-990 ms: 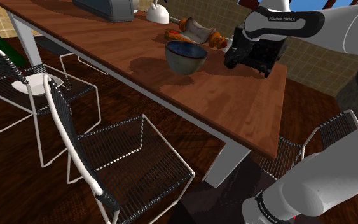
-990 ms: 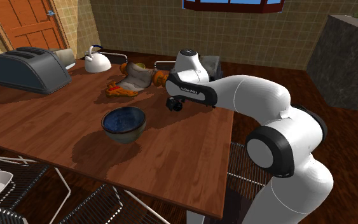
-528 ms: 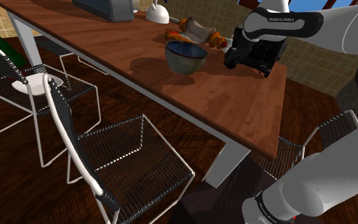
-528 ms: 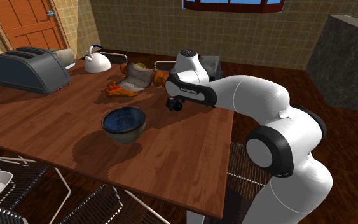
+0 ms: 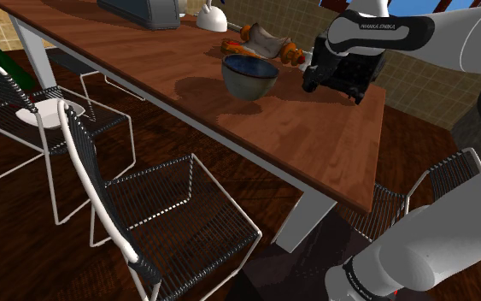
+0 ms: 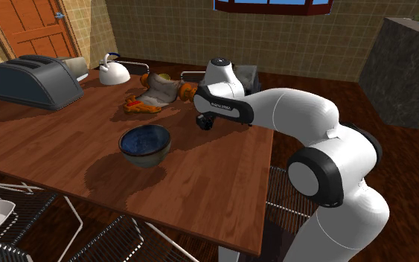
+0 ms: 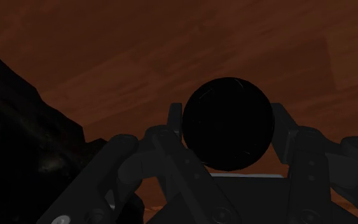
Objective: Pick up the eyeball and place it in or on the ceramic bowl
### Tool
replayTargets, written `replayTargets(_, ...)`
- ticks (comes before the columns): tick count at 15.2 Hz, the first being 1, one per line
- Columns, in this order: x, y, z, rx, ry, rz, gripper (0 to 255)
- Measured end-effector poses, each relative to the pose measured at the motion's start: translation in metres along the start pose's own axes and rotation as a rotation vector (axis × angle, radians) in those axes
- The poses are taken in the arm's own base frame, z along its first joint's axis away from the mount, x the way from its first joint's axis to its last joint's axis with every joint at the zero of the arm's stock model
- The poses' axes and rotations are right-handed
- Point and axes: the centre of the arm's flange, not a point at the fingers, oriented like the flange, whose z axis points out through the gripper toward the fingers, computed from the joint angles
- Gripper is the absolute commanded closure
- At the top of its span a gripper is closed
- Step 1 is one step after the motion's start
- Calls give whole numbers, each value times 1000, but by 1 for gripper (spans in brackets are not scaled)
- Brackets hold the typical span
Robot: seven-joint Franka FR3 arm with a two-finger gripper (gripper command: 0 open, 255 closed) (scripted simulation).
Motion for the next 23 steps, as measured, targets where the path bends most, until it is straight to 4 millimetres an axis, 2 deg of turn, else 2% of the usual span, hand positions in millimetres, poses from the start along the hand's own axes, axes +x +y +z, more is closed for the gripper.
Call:
replayTargets(2,0,0,0,0,0,0,255)
replayTargets(5,3,1,-11,0,0,0,255)
replayTargets(23,31,9,-99,2,-2,-1,255)
